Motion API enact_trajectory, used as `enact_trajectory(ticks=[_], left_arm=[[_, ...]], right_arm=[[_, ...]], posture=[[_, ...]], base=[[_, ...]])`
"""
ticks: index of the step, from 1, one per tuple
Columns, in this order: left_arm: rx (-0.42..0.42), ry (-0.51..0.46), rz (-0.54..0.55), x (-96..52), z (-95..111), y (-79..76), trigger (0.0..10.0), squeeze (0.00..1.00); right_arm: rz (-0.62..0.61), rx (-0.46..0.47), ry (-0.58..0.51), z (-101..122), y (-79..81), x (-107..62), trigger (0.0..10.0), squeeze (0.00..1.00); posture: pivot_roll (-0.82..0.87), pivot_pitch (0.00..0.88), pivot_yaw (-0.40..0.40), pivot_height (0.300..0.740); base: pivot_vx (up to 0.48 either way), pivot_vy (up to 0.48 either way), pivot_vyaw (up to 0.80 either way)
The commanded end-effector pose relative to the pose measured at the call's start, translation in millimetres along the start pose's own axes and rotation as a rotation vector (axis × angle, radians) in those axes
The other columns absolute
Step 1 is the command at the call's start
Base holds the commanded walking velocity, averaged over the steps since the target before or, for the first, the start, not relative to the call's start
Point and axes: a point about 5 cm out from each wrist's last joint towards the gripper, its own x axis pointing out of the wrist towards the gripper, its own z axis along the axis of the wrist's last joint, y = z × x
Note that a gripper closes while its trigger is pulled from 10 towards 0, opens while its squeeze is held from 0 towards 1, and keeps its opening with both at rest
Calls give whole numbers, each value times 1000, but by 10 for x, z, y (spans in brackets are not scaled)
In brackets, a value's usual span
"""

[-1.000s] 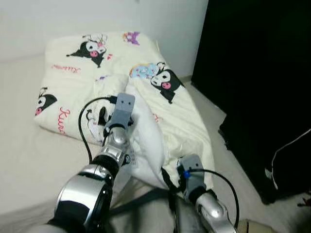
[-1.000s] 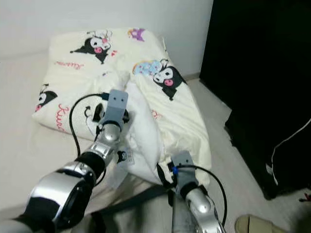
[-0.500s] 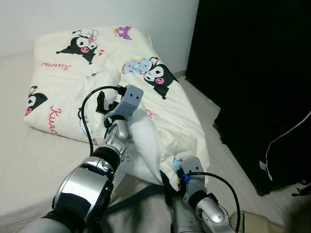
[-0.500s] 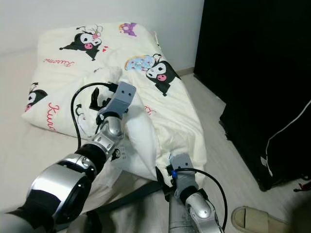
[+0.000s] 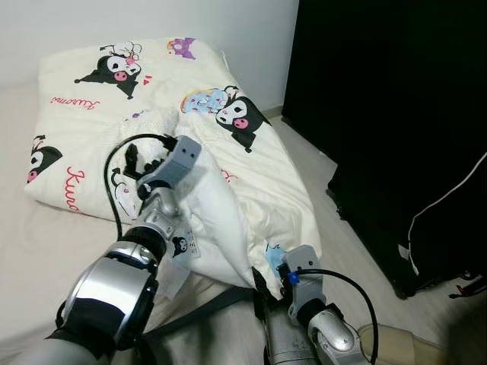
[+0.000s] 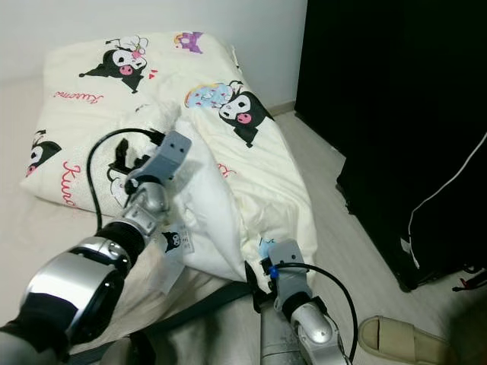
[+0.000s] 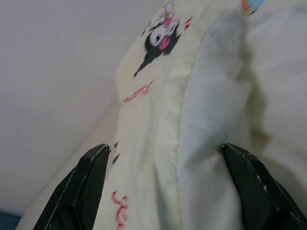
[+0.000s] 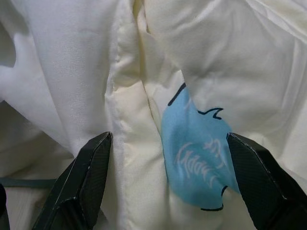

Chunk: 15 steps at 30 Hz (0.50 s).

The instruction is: Clean up the room

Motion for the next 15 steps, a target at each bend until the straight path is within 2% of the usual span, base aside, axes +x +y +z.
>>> enact_trajectory(ticks=[1,2,3,6,7,10,11,15], left_arm=[[30,51,-30,-5,-174,20,10000,0],[30,51,-30,-5,-174,20,10000,0],[28,65,-66,-13,-218,6,0,0],[39,74,-121,-44,-258,-44,0,0],[48,80,-184,-88,-290,-113,0,0],[65,84,-238,-131,-314,-176,0,0],[74,89,-292,-171,-330,-236,0,0],[71,109,-331,-193,-359,-266,0,0]], right_arm=[[6,8,15,-22,28,-23,10000,0],[6,8,15,-22,28,-23,10000,0],[6,8,15,-18,25,-16,10000,0],[4,7,16,-13,20,-12,10000,0],[1,6,16,-7,11,-8,10000,0],[-4,5,17,1,-1,-9,10000,0],[-9,3,18,8,-16,-12,10000,0],[-20,1,17,17,-43,-11,10000,0]], posture=[[-363,263,55,500],[-363,263,55,500],[-363,262,55,500],[-364,261,54,500],[-363,261,55,500],[-365,261,56,500],[-366,260,56,500],[-365,256,58,500]], base=[[0,0,0],[0,0,0],[0,0,0],[0,0,0],[0,0,0],[0,0,0],[0,0,0],[0,0,0]])
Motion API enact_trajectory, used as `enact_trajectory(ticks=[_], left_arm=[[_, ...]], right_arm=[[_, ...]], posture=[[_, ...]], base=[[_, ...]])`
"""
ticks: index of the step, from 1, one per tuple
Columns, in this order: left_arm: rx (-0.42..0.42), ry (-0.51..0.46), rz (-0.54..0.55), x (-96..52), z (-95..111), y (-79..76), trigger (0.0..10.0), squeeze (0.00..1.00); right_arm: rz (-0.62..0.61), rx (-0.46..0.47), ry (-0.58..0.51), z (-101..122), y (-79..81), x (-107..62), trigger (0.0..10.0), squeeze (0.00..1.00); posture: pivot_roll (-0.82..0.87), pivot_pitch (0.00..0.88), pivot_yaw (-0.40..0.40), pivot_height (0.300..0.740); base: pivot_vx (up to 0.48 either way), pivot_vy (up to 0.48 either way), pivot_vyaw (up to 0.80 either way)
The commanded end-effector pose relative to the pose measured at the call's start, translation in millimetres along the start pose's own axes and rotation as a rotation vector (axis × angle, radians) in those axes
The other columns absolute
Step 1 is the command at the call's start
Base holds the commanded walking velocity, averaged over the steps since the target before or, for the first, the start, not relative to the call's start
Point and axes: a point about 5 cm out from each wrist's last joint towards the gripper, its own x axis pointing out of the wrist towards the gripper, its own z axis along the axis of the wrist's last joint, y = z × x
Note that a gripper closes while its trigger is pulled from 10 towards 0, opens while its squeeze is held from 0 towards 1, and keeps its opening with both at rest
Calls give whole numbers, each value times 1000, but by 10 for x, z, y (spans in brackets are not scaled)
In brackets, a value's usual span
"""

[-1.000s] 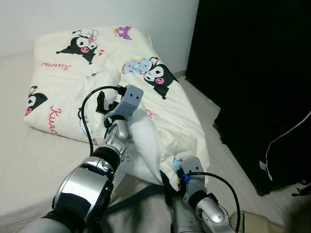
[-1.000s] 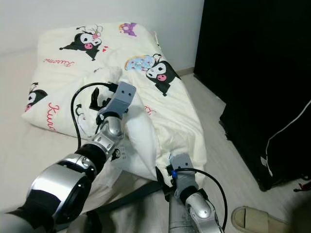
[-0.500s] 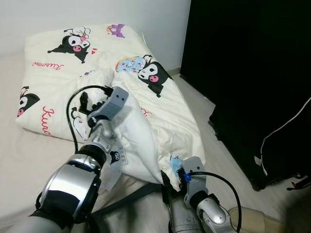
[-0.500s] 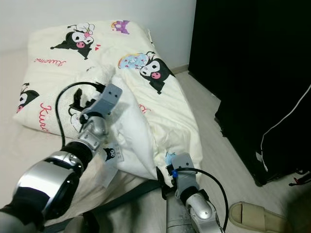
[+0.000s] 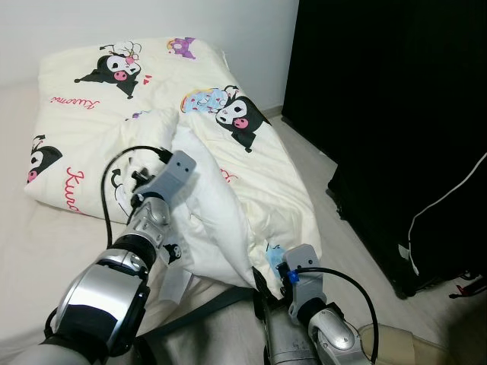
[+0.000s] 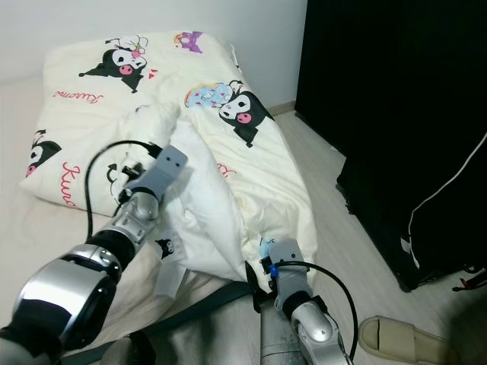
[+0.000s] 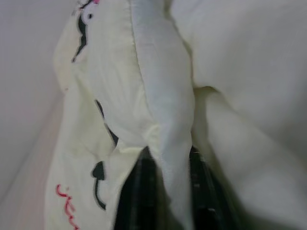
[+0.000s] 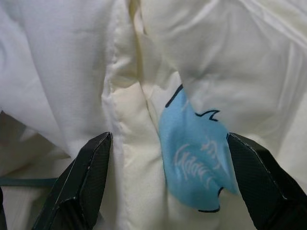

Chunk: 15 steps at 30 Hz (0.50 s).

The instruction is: Clean up the room

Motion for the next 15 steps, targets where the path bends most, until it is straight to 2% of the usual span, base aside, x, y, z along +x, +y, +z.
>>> enact_trajectory(ticks=[1,3,4,5,6,8,9,10,12,13,14,15], left_arm=[[7,73,-30,-33,-182,-35,0,0],[-4,83,-20,-24,-196,-6,0,0],[-27,104,-5,-11,-226,40,0,0],[-74,147,34,16,-299,154,0,0],[-74,147,34,16,-299,154,0,0],[-125,188,85,42,-376,291,0,0],[-125,188,85,42,-376,291,0,0],[-139,200,114,54,-409,362,0,0],[-139,200,114,54,-409,362,0,0],[-138,214,175,68,-460,482,0,0],[-138,214,175,68,-460,482,0,0],[-52,214,256,75,-526,640,0,0]], right_arm=[[-7,9,11,-11,-7,-6,10000,0],[-9,8,11,-8,-13,1,10000,0],[-10,8,10,-2,-16,12,10000,0],[-9,4,6,10,-16,34,10000,0],[-9,4,6,10,-16,34,10000,0],[-5,1,3,22,-12,65,10000,0],[-5,1,3,22,-12,65,10000,0],[-3,-2,2,28,-11,77,10000,0],[-3,-2,2,28,-11,77,10000,0],[-3,-2,-2,41,-13,94,10000,0],[-3,-2,-2,41,-13,94,10000,0],[-1,-4,-4,51,-16,121,10000,0]], posture=[[-362,252,60,500],[-361,251,60,500],[-356,247,60,500],[-352,243,60,500],[-352,243,60,500],[-345,229,61,500],[-345,229,61,500],[-345,229,61,500],[-345,229,61,500],[-332,221,63,500],[-332,221,63,500],[-312,212,68,500]], base=[[0,0,0],[0,0,0],[0,0,0],[0,0,0],[0,0,0],[0,0,0],[0,0,0],[0,0,0],[0,0,0],[0,0,0],[0,0,0],[0,0,0]])
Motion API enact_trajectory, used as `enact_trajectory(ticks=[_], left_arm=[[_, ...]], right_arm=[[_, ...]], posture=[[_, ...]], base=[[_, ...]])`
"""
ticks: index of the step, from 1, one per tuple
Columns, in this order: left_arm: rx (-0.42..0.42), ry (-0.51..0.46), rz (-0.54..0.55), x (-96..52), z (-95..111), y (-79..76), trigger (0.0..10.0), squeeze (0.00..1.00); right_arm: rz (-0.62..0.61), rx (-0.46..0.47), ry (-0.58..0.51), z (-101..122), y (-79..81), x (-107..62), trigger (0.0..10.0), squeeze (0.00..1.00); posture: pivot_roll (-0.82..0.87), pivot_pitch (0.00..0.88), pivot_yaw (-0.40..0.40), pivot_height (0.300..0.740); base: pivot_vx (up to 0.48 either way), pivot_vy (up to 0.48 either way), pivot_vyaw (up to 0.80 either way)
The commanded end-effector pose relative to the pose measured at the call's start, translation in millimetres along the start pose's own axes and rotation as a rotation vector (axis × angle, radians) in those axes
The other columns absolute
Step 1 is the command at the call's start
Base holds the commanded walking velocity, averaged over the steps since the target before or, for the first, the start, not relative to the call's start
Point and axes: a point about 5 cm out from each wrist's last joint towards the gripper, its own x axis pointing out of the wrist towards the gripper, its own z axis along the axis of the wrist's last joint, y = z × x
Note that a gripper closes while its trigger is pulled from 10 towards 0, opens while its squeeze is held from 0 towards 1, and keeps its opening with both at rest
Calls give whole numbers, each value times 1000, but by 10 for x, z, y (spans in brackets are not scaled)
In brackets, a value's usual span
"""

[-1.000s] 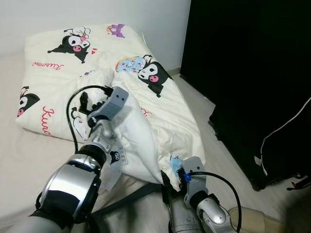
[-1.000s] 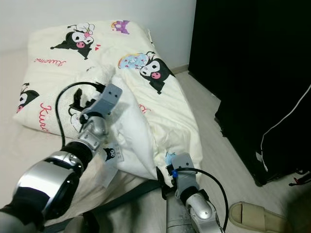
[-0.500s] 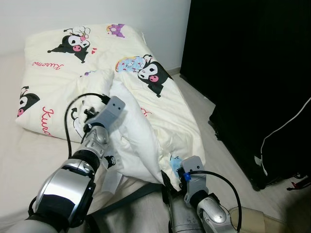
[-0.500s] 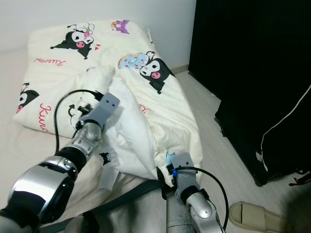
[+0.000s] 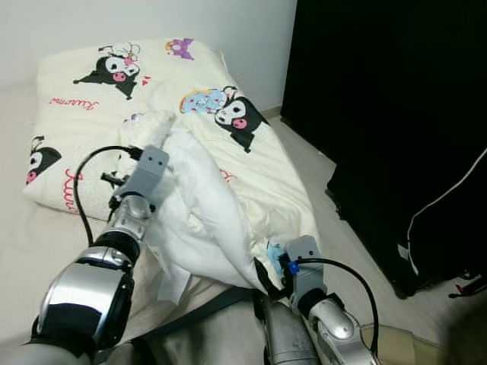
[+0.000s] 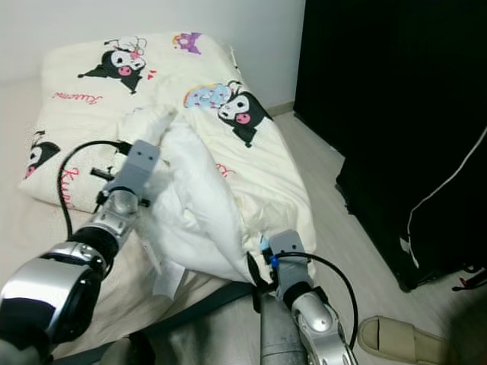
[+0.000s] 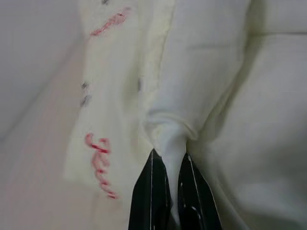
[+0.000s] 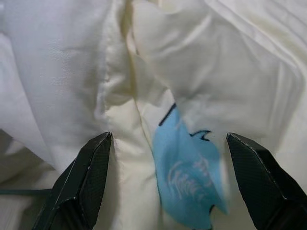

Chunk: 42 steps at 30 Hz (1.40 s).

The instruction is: Clean up the room

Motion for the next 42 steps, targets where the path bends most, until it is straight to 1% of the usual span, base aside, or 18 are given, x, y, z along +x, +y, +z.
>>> enact_trajectory(ticks=[1,4,11,14,17,18,20,23,29,31,32,34,35,37,38,39,40,42], left_arm=[[64,44,88,38,-175,175,0,0],[279,79,209,89,-417,507,0,0],[500,200,109,53,-773,616,0,0],[675,394,-103,-76,-1216,643,0,0],[742,478,-184,-143,-1371,657,0,0],[839,633,-316,-280,-1606,686,0,0],[839,633,-316,-280,-1606,686,0,0],[952,845,-514,-574,-1793,735,0,0],[1027,971,-731,-776,-1866,664,0,0],[1028,990,-996,-924,-1906,412,0,0],[995,842,-843,-532,-1918,713,0,0],[995,842,-843,-532,-1918,713,0,0],[1011,684,-1032,-876,-1811,592,0,0],[1011,684,-1032,-876,-1811,592,0,0],[1060,749,-1156,-812,-2067,498,0,0],[1066,830,-1379,-1007,-2297,342,0,0],[1066,830,-1379,-1007,-2297,342,0,0],[989,885,-1843,-1703,-2344,25,0,0]], right_arm=[[3,12,15,-43,20,-1,10000,0],[6,6,10,-27,23,66,10000,0],[12,5,10,-33,33,83,10000,0],[23,2,12,-42,26,104,10000,0],[28,0,12,-40,25,116,10000,0],[34,-3,11,-39,24,139,10000,0],[34,-3,11,-39,24,139,10000,0],[38,-5,9,-39,25,152,10000,0],[39,-6,12,-56,25,152,10000,0],[39,-8,15,-67,23,152,10000,0],[38,-9,15,-68,21,154,10000,0],[38,-9,15,-68,21,154,10000,0],[38,-11,15,-70,16,159,10000,0],[38,-11,15,-70,16,159,10000,0],[37,-13,15,-73,10,163,10000,0],[37,-16,14,-73,-1,164,10000,0],[37,-16,14,-73,-1,164,10000,0],[36,-21,14,-74,-15,163,10000,0]], posture=[[-312,212,68,500],[-291,202,69,500],[-252,198,68,500],[-219,196,62,500],[-211,196,61,500],[-201,194,61,500],[-201,194,61,500],[-193,194,67,500],[-185,193,71,500],[-183,192,73,500],[-182,191,75,500],[-182,191,75,500],[-182,189,75,500],[-182,189,75,500],[-184,186,76,500],[-185,183,74,500],[-185,183,74,500],[-182,183,74,500]], base=[[0,0,0],[0,0,0],[0,0,0],[0,0,0],[0,0,0],[0,0,0],[0,0,0],[0,0,0],[0,0,0],[0,0,0],[0,0,0],[0,0,0],[0,0,0],[0,0,0],[0,0,0],[0,0,0],[0,0,0],[0,0,0]])
